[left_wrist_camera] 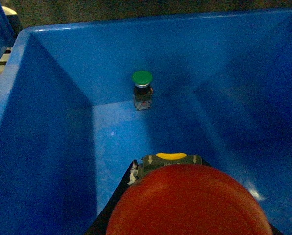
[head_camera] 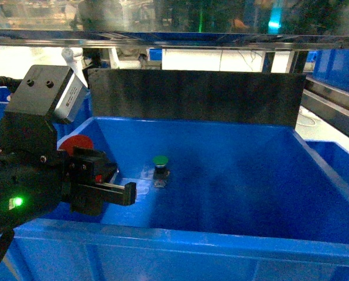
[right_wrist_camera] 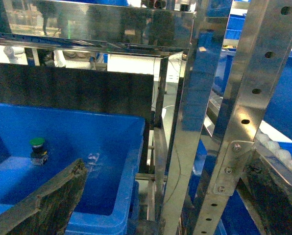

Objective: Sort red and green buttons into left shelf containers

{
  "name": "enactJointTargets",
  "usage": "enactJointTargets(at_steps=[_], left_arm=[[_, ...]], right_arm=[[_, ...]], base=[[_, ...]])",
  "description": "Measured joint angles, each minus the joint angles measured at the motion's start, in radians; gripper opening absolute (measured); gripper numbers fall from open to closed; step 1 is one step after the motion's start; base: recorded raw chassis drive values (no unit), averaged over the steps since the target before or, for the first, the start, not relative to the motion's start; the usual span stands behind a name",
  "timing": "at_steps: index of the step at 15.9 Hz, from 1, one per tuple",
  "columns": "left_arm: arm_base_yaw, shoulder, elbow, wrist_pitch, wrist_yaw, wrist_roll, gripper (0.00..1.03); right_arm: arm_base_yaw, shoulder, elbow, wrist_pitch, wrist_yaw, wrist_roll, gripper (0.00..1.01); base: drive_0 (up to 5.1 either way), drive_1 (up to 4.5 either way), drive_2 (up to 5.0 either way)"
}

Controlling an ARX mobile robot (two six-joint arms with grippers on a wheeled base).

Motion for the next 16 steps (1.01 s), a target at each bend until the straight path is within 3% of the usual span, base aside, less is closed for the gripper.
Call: enactJointTargets(at_steps=[9,10,16], left_arm=[[0.021,0.267,0.248,-0.079,0.007,-0.101,0.25],[0.021,0.291,0.269,-0.086,0.018,-0.111,0.33],[0.027,0.309,0.315,-0.075,0.027,-0.138,1.0]], right_arm=[[0.0,0.0,0.0,0.0,0.0,0.0,0.98],[0.0,0.0,0.0,0.0,0.0,0.0,0.98],[0.0,0.0,0.0,0.0,0.0,0.0,0.98]], base=[[0.0,0.0,0.0],[0.0,0.0,0.0],[0.0,0.0,0.0]])
